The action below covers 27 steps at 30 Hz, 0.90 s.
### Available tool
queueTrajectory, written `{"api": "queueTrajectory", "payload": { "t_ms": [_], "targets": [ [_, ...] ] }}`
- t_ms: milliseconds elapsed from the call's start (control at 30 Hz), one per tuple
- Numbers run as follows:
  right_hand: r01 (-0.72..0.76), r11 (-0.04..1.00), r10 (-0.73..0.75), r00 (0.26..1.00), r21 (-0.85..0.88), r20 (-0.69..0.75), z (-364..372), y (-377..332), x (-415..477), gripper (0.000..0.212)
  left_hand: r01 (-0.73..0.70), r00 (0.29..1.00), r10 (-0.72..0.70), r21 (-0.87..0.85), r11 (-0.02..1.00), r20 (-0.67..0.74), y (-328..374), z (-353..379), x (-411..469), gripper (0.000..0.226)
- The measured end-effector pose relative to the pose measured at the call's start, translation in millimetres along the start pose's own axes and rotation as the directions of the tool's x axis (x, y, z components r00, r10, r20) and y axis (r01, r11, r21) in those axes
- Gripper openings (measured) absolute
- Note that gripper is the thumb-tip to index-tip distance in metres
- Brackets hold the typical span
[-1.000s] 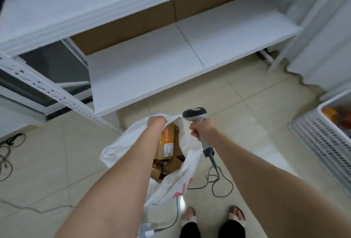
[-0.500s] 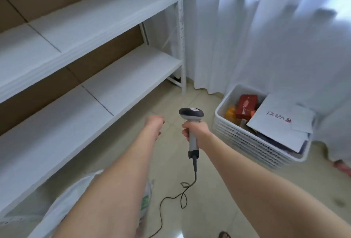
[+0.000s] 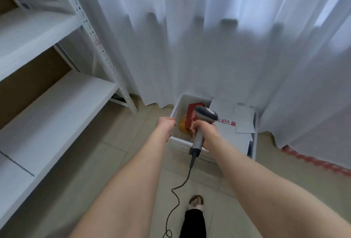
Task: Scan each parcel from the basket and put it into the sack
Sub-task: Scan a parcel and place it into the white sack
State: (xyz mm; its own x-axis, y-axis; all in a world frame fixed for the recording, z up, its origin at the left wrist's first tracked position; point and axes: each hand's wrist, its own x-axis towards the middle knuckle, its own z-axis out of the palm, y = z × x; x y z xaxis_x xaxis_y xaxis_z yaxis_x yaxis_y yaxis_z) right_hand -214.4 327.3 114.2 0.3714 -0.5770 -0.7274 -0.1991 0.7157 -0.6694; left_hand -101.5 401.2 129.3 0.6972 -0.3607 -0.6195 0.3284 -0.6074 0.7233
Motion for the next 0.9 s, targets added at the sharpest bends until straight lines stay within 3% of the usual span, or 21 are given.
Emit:
{"api": "queueTrajectory", "payload": {
  "t_ms": [367, 633, 900],
  "targets": [
    [-0.083, 0.994, 0.095, 0.969, 0.065, -0.228, -77, -75, 189, 0.007, 0.067, 0.980, -0.090, 0.130, 0.989, 0.179, 62, 175, 173, 0.032],
    [-0.140, 0.989, 0.143, 0.909, 0.035, -0.392, -163, -80, 301, 0.009, 0.152, 0.912, -0.228, 0.234, 0.960, 0.341, 36, 299, 239, 0.035],
    [-0.220, 0.968, 0.157, 0.910, -0.124, -0.384, -249, -57, 417, 0.019, 0.247, 0.873, -0.340, 0.287, 0.926, 0.349, -25, 416, 295, 0.048]
  ]
}}
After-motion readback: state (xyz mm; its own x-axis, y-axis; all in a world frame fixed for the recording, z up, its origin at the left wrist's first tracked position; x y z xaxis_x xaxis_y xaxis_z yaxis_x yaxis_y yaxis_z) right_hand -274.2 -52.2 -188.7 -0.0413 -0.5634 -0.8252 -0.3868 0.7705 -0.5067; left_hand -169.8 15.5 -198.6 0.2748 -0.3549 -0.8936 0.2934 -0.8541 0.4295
